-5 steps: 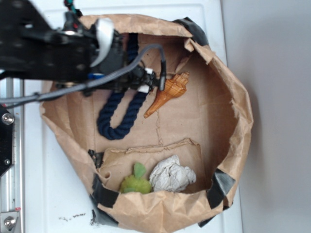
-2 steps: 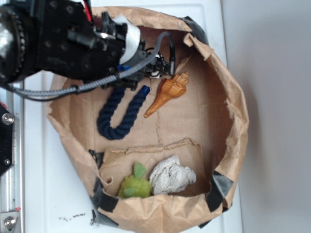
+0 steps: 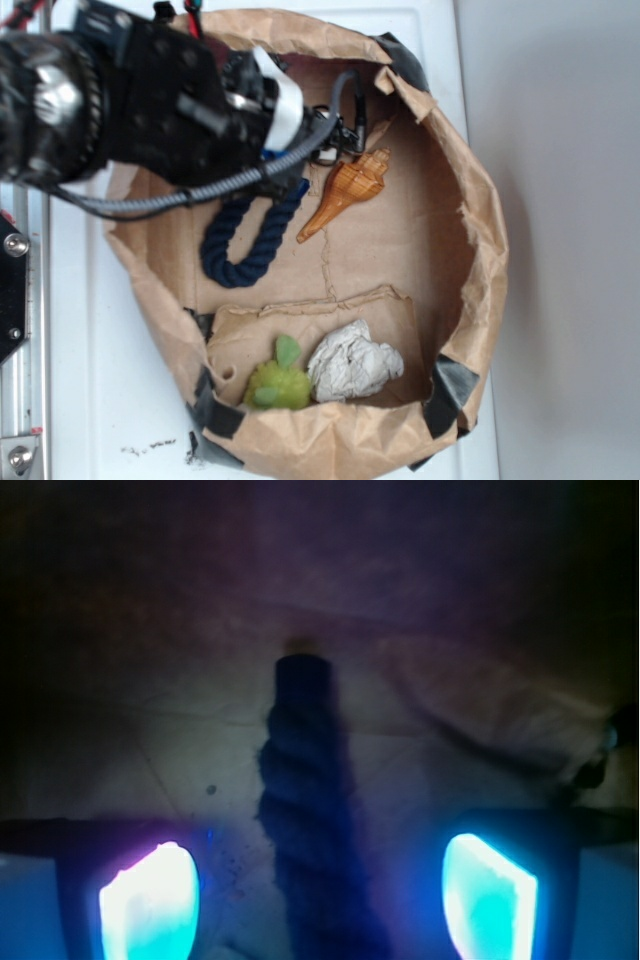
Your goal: Grab the blue rope.
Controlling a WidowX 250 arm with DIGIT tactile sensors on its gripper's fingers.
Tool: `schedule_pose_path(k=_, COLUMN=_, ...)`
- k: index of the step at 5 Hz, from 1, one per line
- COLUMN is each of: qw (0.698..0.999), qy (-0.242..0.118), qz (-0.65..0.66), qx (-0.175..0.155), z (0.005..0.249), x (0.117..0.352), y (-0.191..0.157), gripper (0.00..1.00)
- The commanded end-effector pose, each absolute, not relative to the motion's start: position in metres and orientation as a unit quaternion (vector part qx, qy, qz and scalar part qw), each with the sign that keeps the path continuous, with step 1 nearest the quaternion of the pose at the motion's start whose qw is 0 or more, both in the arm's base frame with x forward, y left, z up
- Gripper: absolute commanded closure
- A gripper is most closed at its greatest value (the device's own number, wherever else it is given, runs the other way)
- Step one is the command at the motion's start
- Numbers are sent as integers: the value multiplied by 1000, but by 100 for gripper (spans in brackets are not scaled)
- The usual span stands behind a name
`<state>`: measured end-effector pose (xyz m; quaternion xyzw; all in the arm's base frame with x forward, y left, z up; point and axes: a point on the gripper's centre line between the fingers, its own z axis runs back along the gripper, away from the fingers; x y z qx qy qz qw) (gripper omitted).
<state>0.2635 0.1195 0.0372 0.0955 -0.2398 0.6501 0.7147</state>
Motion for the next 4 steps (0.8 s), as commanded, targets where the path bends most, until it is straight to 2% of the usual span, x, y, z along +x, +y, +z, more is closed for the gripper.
schedule_pose_path(k=1, qw=727, qy=-246, qz=637, qx=66, z=30, x=254, y=114, gripper=100)
schedule_pose_path(k=4, qw=726, qy=-251, qz=637, qx=59, z=30, x=249, y=121, gripper=100)
